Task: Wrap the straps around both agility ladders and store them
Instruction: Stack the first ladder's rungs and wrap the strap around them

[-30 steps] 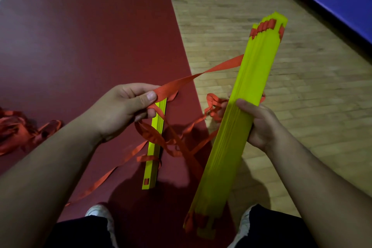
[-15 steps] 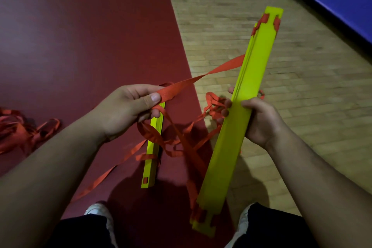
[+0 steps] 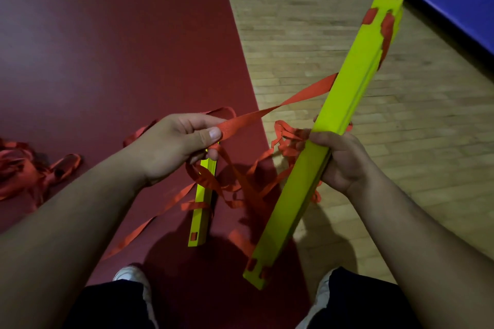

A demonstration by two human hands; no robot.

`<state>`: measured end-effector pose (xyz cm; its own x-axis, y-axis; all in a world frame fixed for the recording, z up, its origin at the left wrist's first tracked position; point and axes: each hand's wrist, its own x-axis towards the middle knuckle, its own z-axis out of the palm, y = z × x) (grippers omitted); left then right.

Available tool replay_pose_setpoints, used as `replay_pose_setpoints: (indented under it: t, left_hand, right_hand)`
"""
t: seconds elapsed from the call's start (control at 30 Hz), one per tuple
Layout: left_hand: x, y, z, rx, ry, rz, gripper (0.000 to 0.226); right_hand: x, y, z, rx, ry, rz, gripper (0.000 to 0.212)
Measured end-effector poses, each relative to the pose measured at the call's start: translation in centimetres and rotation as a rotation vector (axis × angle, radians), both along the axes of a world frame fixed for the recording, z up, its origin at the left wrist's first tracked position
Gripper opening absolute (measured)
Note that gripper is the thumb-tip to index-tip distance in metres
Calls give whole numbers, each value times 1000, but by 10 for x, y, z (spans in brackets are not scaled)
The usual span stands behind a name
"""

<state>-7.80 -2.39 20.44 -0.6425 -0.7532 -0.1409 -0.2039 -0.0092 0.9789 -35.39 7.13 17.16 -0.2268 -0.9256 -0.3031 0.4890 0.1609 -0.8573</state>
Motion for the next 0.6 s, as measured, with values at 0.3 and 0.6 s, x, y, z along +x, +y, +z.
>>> replay_pose_setpoints:
  t: [0.3, 0.6]
  left_hand:
    - [2, 2, 1, -31, -73, -54, 25]
    - [3, 1, -1, -22, -84, -67, 28]
  right_hand:
    - [-8, -1, 10, 62, -180, 9, 52]
    - [-5, 3, 8, -11, -54, 6, 42]
